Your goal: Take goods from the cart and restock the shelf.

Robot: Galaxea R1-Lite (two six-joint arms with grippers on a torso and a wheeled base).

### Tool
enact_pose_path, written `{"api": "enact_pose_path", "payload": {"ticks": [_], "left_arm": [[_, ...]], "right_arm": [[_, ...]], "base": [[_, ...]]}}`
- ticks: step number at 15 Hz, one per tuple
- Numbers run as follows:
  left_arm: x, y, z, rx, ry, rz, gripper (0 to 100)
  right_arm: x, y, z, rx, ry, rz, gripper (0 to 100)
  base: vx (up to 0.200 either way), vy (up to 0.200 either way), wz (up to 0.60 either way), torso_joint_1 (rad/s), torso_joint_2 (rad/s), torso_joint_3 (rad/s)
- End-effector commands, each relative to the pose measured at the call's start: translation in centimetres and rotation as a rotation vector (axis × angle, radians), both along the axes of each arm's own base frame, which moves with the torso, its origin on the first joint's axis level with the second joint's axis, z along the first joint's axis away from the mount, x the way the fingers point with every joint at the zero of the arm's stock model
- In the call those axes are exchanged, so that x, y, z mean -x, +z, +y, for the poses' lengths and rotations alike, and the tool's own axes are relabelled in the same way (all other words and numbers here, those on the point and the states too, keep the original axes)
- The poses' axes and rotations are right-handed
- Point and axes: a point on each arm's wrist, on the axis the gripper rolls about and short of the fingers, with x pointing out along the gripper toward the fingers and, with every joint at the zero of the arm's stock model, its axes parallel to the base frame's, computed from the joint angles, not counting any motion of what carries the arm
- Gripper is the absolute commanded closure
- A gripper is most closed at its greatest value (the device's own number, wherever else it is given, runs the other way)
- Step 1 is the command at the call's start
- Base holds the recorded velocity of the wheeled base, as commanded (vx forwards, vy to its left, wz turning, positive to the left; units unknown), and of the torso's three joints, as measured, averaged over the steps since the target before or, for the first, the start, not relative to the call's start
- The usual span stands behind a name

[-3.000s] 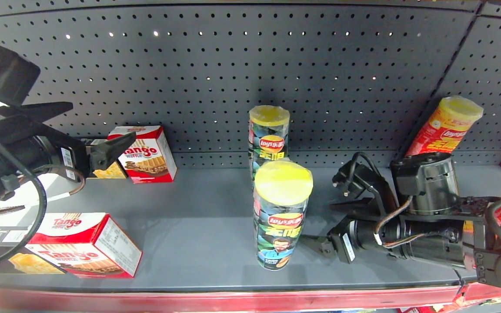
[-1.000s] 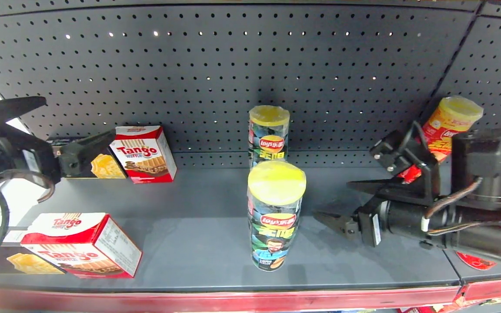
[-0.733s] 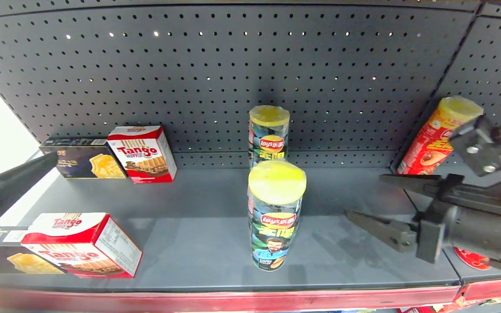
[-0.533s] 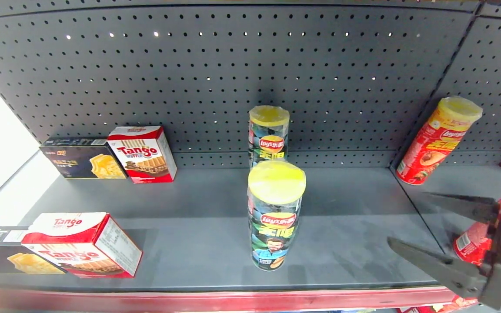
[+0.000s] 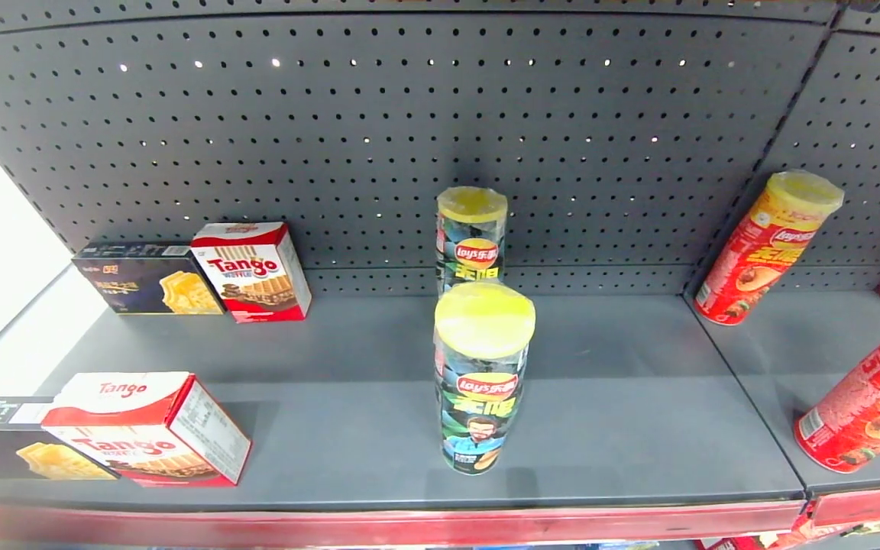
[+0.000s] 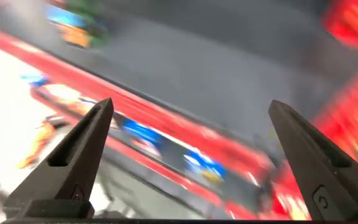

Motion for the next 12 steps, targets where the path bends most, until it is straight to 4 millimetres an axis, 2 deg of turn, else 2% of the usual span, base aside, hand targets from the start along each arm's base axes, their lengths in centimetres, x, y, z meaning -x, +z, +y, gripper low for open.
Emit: {"api": "enact_pose_path", "payload": {"ticks": [1,3,5,6,8,9,11,12], "left_arm": [[-0.8,-3.7,-0.2,-0.015,0.002,0.081,0],[-1.6,-5.6,-0.3,-0.034,0.007,0.113,0],[-1.7,-5.6,-0.3,-0.030,0.017,0.103,0],[-1.6,-5.6,-0.4,-0.019,0.050,0.104,0],[-1.8,-5.5,-0.6,-0.010,0.153,0.122,0],[-2.0,-5.5,-0.7,-0.011,0.222,0.151,0],[-2.2,-5.5,-0.9,-0.004,0.283,0.177,0],[-2.2,-5.5,-0.9,-0.002,0.276,0.175,0]], "right_arm": [[0.7,-2.7,-1.1,0.024,-0.171,0.047,0],[1.1,-3.6,-1.9,0.040,-0.369,0.122,0],[2.4,-4.6,-2.6,0.035,-0.560,0.149,0],[3.8,-5.4,-2.6,0.025,-0.628,0.147,0],[4.5,-5.3,-2.5,0.000,-0.722,0.084,0],[4.7,-5.3,-2.5,-0.008,-0.727,0.061,0],[5.9,-5.5,-2.0,-0.053,-0.649,-0.099,0],[5.9,-5.4,-2.1,-0.060,-0.665,-0.108,0]], "base": [[0.000,0.000,0.00,0.000,0.00,0.000],[0.000,0.000,0.00,0.000,0.00,0.000],[0.000,0.000,0.00,0.000,0.00,0.000],[0.000,0.000,0.00,0.000,0.00,0.000],[0.000,0.000,0.00,0.000,0.00,0.000],[0.000,0.000,0.00,0.000,0.00,0.000],[0.000,0.000,0.00,0.000,0.00,0.000],[0.000,0.000,0.00,0.000,0.00,0.000]]}}
